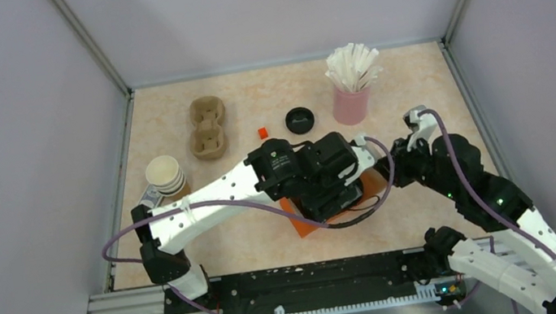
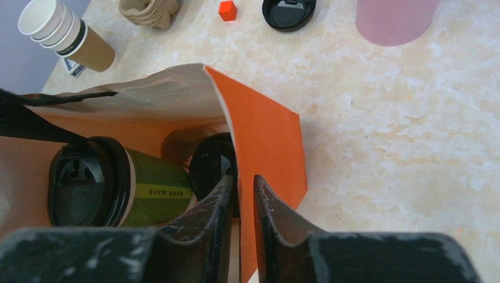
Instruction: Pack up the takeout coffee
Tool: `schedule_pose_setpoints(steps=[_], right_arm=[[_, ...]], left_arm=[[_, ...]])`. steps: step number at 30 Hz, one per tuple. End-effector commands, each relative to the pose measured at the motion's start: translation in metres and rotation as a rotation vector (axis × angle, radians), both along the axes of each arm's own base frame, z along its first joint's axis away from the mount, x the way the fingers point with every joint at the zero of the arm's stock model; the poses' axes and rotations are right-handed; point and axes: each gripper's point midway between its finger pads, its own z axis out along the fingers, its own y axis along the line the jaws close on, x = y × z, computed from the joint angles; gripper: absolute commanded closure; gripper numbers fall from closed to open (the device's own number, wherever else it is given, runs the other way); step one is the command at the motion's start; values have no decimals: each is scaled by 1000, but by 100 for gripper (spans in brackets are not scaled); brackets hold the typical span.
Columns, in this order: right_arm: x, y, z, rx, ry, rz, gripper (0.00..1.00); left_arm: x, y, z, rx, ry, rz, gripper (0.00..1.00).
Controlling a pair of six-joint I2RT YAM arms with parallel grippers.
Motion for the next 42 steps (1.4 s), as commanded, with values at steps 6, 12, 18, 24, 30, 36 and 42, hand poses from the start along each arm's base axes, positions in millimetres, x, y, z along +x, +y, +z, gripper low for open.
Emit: schedule_pose_setpoints(steps=[6, 12, 18, 24, 30, 36, 42], right_arm=[[2, 7, 46, 27, -65, 35, 64], [23, 17, 50, -77, -34, 58, 58], [35, 29, 37, -167, 24, 117, 57], [51, 29, 46, -159, -60, 74, 88], [85, 38, 67, -110, -175, -6, 100], [95, 38, 69, -69, -183, -61, 100], [61, 35, 25, 28, -90, -32, 100]], left_arm=[[1, -6, 2, -4, -60, -54, 46], [0, -6, 1, 7, -69, -68, 47], [-2, -6, 1, 9, -66, -75, 47], [2, -2, 2, 28, -98, -83, 47], [46, 11, 3, 133, -265, -37, 45], [66, -10, 16, 57, -302, -44, 47], [52, 5, -8, 147, -229, -46, 48]])
